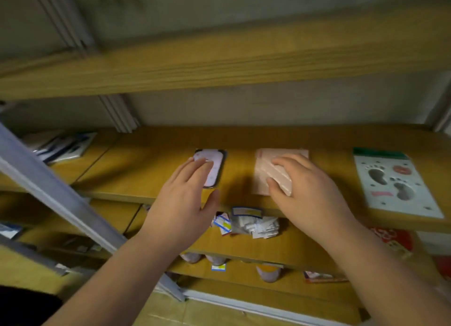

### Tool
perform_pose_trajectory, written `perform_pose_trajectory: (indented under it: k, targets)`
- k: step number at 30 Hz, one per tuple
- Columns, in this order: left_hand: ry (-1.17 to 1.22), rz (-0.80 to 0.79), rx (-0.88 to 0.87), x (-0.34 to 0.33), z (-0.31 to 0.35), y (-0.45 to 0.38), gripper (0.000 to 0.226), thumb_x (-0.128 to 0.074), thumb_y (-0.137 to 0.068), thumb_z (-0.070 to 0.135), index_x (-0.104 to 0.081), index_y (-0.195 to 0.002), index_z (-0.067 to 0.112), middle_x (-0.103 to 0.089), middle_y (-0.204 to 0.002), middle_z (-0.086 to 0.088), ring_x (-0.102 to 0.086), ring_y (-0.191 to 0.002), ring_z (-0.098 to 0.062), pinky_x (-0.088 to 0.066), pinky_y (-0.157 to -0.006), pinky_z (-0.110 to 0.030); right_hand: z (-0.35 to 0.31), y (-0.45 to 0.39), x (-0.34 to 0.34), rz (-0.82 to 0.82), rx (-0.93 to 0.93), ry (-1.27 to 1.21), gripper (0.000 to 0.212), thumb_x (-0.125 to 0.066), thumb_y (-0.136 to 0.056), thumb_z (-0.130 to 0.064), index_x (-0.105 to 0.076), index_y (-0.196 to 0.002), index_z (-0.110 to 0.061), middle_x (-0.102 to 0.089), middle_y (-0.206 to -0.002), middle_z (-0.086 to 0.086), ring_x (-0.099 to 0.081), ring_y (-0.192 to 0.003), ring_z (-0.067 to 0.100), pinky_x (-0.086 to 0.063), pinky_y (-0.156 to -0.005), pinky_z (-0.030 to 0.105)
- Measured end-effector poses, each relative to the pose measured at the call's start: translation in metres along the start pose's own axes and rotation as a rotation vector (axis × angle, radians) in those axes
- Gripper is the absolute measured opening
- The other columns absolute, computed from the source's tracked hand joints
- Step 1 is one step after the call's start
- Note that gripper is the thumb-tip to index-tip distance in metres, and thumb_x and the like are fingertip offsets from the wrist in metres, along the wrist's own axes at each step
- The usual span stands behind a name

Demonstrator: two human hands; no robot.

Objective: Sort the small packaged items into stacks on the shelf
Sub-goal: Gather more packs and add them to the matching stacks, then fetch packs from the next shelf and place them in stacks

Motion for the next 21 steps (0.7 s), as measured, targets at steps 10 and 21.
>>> perform_pose_trajectory:
  k: [10,21]
  targets:
    - [0.054,0.084,0.171,0.070,-0.170,0.075,0.066,-0.054,-0.096,0.044,-0.030,-0.154,0.023,-0.037,-0.157,0.008,-0.017,-0.146,-0.006,-0.004,-0.106,-0.011,-0.174,-0.018,-0.104,-0.124,0.113,-0.006,0.049,-0.060,-0.090,-0.039,-0.056,-0.135,-0.020,-0.058,-0.137,-0.002,-0.055,-0.121,0.018,-0.047,-0.093,0.032]
    - [0.001,0.191,0.416,0.177,-0.411,0.197,0.058,-0.049,-0.093,0.051,-0.040,-0.148,0.032,-0.049,-0.147,0.011,-0.049,-0.129,-0.008,-0.039,-0.102,-0.024,-0.434,-0.020,-0.230,-0.168,0.347,-0.102,0.048,-0.054,-0.090,-0.045,-0.052,-0.135,-0.029,-0.054,-0.134,-0.014,-0.050,-0.119,0.006,-0.041,-0.092,0.022]
Point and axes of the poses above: each hand's wrist, its own y-axis away from the middle knuckle, its own x-axis out of the back of the hand, z = x × y, the point moved 10 cm from there along -y, towards the middle knuckle
